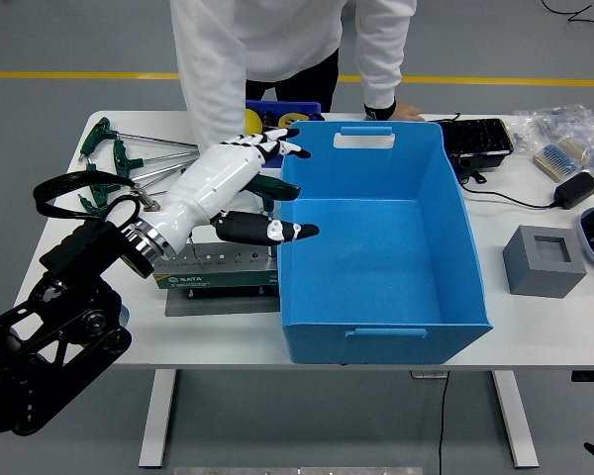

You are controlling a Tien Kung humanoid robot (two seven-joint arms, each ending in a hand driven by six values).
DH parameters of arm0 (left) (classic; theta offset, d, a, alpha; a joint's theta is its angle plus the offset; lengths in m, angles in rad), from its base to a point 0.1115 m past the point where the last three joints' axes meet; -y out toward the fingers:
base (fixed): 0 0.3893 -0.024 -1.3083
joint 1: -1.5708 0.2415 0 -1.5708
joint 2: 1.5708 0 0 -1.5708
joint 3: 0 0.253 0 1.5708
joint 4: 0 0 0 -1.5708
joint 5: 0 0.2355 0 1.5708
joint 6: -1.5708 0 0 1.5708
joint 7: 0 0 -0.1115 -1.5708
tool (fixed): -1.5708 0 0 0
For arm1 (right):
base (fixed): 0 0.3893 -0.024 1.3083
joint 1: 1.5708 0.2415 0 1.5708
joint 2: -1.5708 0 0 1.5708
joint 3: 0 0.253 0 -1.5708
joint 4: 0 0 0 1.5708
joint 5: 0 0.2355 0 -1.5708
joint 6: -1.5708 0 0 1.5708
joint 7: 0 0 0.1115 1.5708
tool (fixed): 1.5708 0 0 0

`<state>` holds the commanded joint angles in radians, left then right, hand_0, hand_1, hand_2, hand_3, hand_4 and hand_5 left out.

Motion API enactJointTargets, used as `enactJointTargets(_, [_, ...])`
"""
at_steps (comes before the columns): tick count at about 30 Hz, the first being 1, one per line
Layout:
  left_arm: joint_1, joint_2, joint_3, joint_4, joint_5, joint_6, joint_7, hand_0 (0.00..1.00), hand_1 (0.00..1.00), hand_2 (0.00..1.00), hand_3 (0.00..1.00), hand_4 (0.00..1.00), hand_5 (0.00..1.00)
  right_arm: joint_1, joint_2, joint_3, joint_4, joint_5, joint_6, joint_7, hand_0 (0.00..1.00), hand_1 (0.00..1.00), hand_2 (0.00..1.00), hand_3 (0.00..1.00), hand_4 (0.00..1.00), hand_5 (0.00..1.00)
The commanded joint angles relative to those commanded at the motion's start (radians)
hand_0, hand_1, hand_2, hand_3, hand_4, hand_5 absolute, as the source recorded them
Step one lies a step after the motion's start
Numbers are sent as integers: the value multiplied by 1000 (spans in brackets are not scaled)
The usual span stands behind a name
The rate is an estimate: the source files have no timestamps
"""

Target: Lift tool from toolbox,place it in box,lift tool from toolbox,place it in box

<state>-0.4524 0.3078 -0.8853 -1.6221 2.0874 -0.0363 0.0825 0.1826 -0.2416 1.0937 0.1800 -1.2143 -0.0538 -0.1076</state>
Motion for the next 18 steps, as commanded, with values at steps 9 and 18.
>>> enactJointTargets(9, [-110,-15,97,122,182,-30,28,926,965,998,898,998,559,-13,7,-23,0,8,3,-3,767,688,728,670,951,765])
enactJointTargets(18, [-151,-29,102,186,182,-24,70,888,878,905,872,998,566,-8,7,-31,0,13,4,0,767,688,728,669,951,765])
